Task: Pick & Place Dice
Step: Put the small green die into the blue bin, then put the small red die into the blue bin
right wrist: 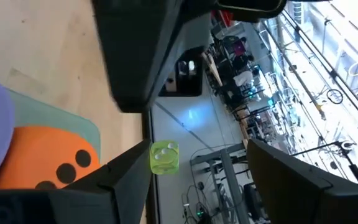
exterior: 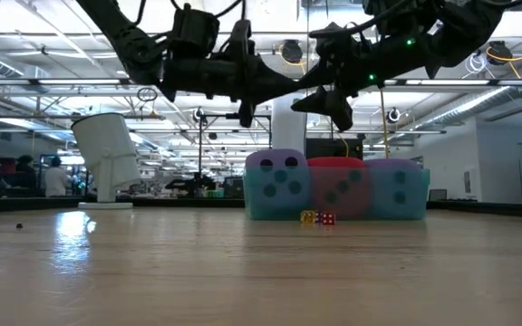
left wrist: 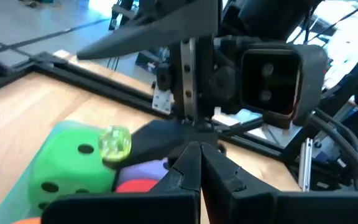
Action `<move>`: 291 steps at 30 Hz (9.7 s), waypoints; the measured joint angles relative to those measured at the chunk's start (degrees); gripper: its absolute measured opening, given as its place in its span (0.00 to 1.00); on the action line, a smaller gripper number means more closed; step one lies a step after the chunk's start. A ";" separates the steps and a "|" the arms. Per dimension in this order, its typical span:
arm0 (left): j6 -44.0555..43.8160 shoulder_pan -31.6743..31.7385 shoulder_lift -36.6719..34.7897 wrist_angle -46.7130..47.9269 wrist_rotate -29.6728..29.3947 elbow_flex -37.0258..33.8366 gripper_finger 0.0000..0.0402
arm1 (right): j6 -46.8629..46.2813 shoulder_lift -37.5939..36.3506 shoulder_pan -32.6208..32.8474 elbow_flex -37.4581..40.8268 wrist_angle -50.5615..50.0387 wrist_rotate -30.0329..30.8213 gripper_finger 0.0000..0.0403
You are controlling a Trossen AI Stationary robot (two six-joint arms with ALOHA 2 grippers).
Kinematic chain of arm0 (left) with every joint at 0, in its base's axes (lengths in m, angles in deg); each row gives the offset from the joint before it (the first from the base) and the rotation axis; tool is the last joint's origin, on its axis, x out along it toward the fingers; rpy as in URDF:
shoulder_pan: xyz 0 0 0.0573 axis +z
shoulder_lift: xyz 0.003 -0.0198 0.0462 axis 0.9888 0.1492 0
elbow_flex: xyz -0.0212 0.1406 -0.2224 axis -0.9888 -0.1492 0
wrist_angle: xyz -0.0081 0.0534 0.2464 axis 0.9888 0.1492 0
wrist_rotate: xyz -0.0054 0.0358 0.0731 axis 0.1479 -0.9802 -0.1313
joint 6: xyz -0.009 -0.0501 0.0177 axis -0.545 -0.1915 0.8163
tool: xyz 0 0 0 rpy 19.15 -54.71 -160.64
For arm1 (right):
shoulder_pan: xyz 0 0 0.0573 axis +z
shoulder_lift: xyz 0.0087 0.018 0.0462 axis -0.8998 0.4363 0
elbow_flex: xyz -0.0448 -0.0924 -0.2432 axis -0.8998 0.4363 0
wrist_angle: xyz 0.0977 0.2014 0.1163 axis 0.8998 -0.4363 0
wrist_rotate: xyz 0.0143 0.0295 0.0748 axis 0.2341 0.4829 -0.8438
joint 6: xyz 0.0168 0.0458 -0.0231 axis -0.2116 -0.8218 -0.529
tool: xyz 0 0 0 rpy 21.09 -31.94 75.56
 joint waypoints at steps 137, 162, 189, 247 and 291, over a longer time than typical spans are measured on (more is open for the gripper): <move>20.31 -13.88 -59.65 25.04 -32.39 -38.66 0.03 | -84.18 24.81 30.21 -0.02 -12.82 15.16 0.49; 19.40 -13.88 -59.65 24.71 -32.39 -38.64 0.03 | -82.09 23.09 31.52 0.04 -7.90 8.44 0.09; 18.94 -13.88 -59.65 24.05 -30.51 -38.64 0.02 | -59.05 -22.86 17.47 -0.02 -34.30 4.93 0.11; 20.03 -13.93 -59.62 22.13 -29.44 -38.62 0.03 | -8.41 2.49 -0.07 -14.35 -45.91 2.14 0.60; -1.31 -12.26 -10.79 0.89 -21.53 -11.09 0.00 | 6.21 2.49 3.82 7.13 5.76 -0.53 0.58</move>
